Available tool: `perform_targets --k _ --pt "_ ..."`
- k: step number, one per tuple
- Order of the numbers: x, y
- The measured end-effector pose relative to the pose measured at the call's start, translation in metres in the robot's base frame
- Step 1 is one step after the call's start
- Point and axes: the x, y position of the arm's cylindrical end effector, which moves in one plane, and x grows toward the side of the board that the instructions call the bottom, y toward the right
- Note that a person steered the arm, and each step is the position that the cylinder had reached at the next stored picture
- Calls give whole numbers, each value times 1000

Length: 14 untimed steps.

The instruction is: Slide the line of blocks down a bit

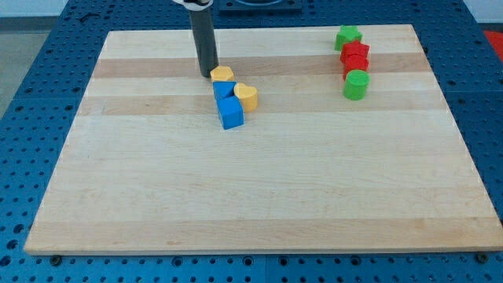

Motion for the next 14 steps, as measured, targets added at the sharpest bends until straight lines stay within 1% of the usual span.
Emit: perform_targets --k 1,2,3,4,5,6,7,8,9,10,12,13,14 --pt "3 13" --pt "1 13" --pt "-31 21" --pt "-58 62" --pt "-78 136" --pt "-108 190" --pt "-121 231" --pt "-118 266" --pt "-108 261" --pt "-95 243" --pt "-50 222" --pt "-33 225" --pt "-22 256"
